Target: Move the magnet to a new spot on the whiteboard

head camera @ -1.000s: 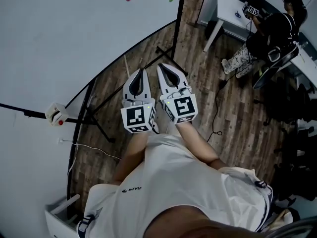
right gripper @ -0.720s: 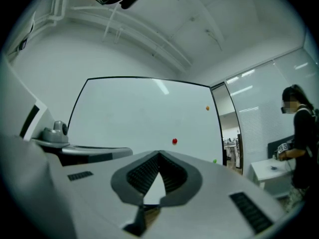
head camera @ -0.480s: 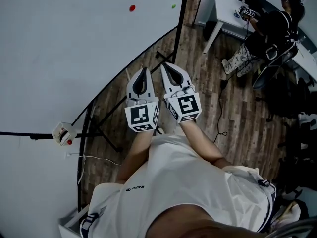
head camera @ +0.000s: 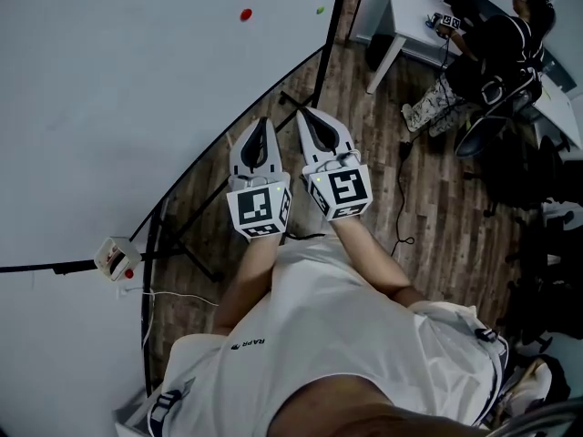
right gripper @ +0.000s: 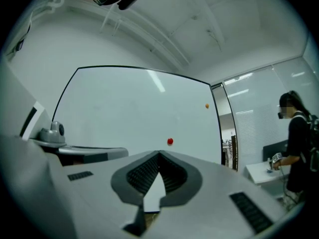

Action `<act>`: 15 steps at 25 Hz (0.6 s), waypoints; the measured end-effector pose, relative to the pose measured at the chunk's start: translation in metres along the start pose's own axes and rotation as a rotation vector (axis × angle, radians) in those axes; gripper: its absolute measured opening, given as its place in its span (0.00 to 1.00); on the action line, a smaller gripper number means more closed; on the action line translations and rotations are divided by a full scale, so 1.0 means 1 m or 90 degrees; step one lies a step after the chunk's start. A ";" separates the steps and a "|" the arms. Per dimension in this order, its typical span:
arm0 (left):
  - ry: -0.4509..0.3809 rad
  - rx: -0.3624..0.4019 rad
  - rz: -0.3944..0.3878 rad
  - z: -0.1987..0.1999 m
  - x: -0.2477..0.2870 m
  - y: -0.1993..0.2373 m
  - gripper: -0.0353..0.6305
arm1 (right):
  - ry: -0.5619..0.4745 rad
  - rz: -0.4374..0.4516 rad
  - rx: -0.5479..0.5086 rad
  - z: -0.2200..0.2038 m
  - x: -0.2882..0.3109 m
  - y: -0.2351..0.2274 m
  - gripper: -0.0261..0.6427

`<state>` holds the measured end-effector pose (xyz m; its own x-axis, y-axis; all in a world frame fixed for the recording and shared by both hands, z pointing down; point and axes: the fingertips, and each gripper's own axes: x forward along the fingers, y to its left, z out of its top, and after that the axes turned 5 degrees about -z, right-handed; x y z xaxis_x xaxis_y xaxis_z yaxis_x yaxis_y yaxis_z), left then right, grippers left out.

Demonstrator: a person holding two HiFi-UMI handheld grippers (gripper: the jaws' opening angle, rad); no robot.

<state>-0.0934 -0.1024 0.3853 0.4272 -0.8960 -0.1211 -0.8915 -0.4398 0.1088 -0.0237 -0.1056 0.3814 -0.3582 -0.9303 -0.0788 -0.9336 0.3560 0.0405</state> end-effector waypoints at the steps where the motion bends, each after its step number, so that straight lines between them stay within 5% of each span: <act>1: -0.002 0.000 -0.002 0.001 0.002 0.000 0.06 | 0.000 -0.002 0.000 0.001 0.001 -0.001 0.06; 15: 0.000 0.021 0.021 0.007 0.023 0.000 0.06 | -0.006 0.026 0.008 0.006 0.022 -0.014 0.06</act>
<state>-0.0844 -0.1228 0.3753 0.3980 -0.9097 -0.1183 -0.9093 -0.4083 0.0801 -0.0183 -0.1307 0.3727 -0.3962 -0.9140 -0.0870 -0.9181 0.3950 0.0313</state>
